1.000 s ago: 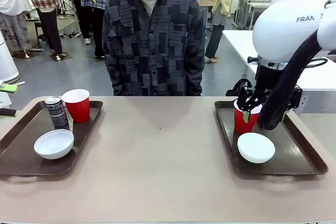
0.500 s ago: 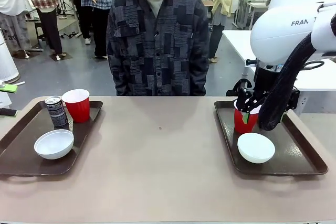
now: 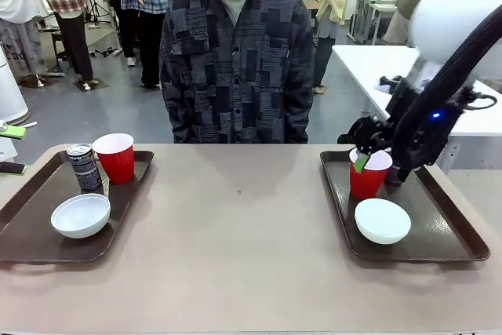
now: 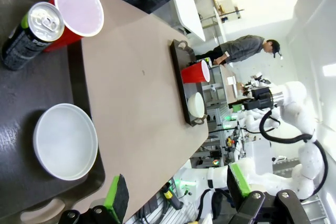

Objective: Prepare tableware on both trays.
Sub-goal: Pick up a Picnic Bowl from the table and place it on a Handle tray.

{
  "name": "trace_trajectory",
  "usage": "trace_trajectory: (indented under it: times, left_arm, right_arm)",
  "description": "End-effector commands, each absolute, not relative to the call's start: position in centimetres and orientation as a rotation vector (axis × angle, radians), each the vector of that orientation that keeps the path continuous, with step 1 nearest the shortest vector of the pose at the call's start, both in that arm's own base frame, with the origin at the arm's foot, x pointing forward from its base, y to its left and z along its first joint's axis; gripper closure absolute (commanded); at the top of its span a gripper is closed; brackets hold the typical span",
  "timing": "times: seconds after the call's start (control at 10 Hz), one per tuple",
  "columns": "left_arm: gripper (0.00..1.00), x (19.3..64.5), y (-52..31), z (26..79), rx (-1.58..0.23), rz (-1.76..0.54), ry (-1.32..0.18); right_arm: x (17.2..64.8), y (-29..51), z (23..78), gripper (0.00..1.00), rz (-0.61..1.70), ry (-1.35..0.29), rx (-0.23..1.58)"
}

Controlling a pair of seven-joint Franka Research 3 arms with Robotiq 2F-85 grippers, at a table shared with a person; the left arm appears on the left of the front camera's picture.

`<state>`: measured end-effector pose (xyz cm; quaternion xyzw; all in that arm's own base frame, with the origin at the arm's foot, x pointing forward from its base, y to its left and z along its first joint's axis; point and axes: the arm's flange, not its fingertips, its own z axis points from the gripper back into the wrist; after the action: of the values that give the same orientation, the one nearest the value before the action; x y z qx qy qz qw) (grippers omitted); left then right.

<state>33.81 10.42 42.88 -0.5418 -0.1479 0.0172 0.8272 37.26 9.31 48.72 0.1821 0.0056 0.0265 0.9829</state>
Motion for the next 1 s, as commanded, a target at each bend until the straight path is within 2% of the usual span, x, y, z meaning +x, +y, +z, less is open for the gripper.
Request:
trace_trajectory:
  times: [0.0,0.2,0.4,0.7,0.9]
  left_arm:
    - [0.00,33.9,10.3,42.9,-1.166,0.028,-0.327]
    - [0.00,33.9,10.3,42.9,-1.166,0.028,-0.327]
    - [0.00,33.9,10.3,42.9,-1.166,0.028,-0.327]
    - [0.00,33.9,10.3,42.9,-1.166,0.028,-0.327]
    - [0.00,33.9,10.3,42.9,-1.166,0.028,-0.327]
  right_arm:
    - [35.7,5.0,47.0,0.00,-0.008,0.038,0.723]
    - [34.1,1.8,45.0,0.00,-0.036,0.016,0.951]
    - [32.5,-0.1,43.8,0.00,-0.021,0.017,1.104]
    - [29.6,-2.0,43.2,0.00,-0.013,-0.056,1.236]
    - [29.8,-2.2,43.2,0.00,-0.058,-0.101,1.201]
